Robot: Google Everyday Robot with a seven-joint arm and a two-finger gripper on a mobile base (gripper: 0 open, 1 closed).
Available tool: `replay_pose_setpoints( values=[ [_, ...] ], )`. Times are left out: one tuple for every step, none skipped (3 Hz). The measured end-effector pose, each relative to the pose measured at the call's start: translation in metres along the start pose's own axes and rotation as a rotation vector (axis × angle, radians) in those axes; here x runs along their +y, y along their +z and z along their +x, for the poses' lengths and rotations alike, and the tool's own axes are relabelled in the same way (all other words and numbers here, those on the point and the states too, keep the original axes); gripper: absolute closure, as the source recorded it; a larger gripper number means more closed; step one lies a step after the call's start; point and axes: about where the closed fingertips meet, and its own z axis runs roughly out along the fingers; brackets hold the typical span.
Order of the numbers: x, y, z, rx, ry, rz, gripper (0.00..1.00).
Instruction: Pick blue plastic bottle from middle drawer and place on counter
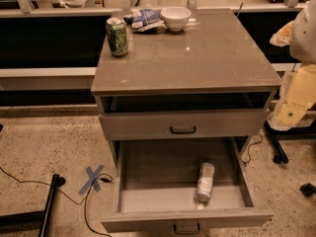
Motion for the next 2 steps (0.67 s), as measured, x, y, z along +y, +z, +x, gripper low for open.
replay_pose_setpoints(
  values=[
    [0.0,0.0,0.0,0.0,0.0,0.0,0.0],
    [0.001,0.021,-0.001,0.035,-0.02,-0.026,0.0]
  ],
)
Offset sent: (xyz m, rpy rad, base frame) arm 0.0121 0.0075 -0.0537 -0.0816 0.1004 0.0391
